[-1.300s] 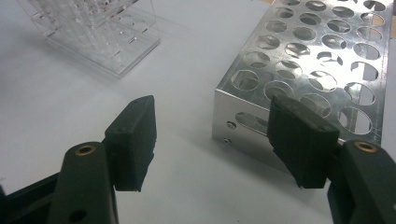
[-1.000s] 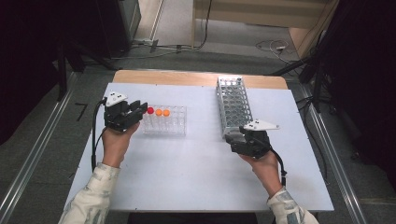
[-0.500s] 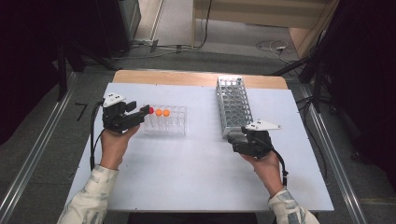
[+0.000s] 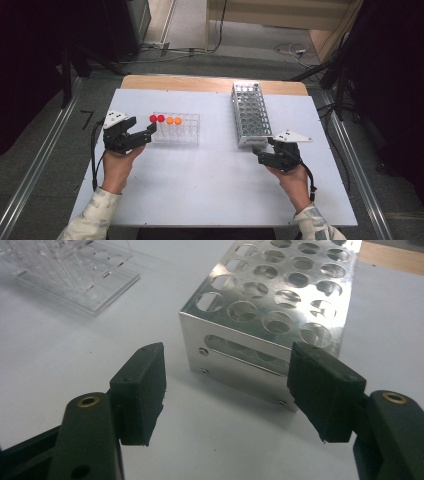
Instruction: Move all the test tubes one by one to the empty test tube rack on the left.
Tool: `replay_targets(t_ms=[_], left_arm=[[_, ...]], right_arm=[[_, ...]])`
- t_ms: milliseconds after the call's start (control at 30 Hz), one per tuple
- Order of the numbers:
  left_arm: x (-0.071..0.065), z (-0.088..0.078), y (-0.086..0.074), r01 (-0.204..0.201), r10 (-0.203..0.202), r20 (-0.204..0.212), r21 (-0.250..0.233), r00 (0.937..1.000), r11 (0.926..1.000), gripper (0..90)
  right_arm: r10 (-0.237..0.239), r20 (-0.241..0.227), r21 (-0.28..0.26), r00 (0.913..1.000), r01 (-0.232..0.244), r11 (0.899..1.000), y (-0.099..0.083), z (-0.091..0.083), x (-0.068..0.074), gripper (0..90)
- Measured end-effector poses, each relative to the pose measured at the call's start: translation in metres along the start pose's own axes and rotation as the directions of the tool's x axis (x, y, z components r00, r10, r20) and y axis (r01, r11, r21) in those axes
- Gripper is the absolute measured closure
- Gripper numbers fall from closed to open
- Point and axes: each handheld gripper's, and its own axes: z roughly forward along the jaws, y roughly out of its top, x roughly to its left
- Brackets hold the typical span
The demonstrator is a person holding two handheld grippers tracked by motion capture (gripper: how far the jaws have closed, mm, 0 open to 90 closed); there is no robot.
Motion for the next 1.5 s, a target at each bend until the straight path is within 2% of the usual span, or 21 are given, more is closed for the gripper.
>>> replay_targets(t_ms=[533, 800, 1500], left_arm=[[-0.003, -0.004, -0.027, -0.004, 0.004, 0.016, 0.041, 0.9999, 0.9991, 20.5], [-0.004, -0.009, -0.032, -0.014, 0.013, 0.014, 0.045, 0.9998, 0.9989, 20.3], [0.003, -0.022, -0.044, -0.008, 0.008, -0.003, 0.06, 1.0, 0.9982, 18.0]], right_arm=[[0.016, 0.025, -0.004, 0.9996, -0.016, 1.0, -0.018, -0.017, -0.021, 27.4], [0.032, 0.037, -0.006, 0.9988, -0.031, 0.999, -0.028, -0.026, -0.03, 27.4], [0.068, 0.071, -0.005, 0.9952, -0.067, 0.998, -0.048, -0.044, -0.049, 27.2]])
